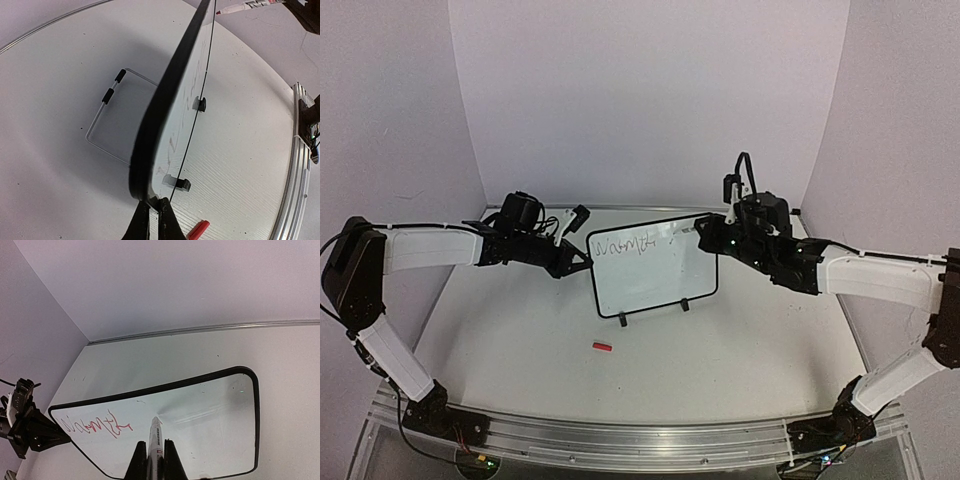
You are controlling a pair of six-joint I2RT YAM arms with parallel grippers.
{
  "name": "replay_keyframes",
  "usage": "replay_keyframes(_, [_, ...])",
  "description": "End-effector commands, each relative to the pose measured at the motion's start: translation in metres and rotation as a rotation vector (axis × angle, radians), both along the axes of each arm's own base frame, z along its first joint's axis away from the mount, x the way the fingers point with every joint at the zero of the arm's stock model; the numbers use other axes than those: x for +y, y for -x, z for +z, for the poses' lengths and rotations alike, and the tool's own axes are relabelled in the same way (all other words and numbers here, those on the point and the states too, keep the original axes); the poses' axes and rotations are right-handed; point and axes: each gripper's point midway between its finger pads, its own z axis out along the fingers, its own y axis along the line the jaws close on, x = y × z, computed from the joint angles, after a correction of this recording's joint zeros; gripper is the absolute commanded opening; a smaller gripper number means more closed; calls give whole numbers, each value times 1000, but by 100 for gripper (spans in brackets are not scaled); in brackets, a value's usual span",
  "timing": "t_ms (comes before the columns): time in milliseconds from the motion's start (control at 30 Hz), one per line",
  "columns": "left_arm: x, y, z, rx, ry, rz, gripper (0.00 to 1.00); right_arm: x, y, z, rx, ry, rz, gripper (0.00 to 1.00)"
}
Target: Write a sentence on the whiteboard
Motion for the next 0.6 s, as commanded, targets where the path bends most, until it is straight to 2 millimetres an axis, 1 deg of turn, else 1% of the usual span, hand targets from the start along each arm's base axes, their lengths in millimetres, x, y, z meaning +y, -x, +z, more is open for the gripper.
replay_keyframes(0, [8,-8,-16,-11,-86,28,0,2,-11,19,-44,-24,-21,0])
replay_keyframes(400, [8,-8,-17,-9,-88,26,0,3,-16,13,-43,-5,-40,0])
replay_keyframes(567, [8,-8,-18,-8,-88,26,0,3,-15,12,-41,-9,-38,0])
